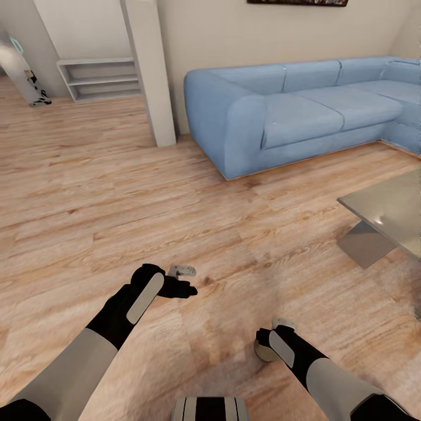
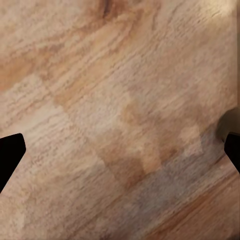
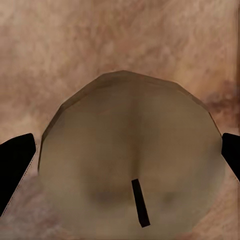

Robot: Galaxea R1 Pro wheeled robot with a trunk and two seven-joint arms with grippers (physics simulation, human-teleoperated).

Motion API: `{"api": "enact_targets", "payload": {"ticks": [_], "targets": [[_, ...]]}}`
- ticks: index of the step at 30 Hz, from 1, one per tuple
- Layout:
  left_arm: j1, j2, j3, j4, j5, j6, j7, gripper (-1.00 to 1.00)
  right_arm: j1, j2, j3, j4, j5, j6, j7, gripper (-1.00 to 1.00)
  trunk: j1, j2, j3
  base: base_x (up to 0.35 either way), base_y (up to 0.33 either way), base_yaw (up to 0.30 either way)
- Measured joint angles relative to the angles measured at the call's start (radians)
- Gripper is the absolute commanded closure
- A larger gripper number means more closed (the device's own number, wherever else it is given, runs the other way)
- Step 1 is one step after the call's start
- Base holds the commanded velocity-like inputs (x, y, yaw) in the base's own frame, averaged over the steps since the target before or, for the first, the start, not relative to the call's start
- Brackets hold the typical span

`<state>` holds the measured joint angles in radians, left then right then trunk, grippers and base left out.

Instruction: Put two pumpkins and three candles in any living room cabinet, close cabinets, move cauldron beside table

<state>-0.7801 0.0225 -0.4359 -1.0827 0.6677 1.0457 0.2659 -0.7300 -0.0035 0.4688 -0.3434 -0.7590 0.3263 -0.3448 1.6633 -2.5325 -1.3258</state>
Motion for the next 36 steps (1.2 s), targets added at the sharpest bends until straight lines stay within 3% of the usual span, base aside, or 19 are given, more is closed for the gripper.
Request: {"api": "enact_targets", "payload": {"ticks": [12,26,36], "targets": [[0.0,-0.003,0.0,0.006,-0.001,0.0,0.0,-1.0,0.003,-0.006,-0.006,-0.005,0.002,0.0,0.002,1.0,-0.005,0.003,0.046,-0.011,0.0,0.0],[0.0,-0.004,-0.002,0.008,-0.002,0.0,0.0,-1.0,0.004,-0.005,-0.018,-0.01,-0.009,0.0,-0.001,1.0,-0.012,0.006,0.101,-0.153,0.0,0.0],[0.0,-0.004,-0.005,0.006,-0.002,0.0,0.004,-1.0,0.011,-0.007,-0.017,-0.095,-0.011,0.003,-0.001,1.0,-0.016,0.008,0.139,-0.004,0.0,0.0]]}}
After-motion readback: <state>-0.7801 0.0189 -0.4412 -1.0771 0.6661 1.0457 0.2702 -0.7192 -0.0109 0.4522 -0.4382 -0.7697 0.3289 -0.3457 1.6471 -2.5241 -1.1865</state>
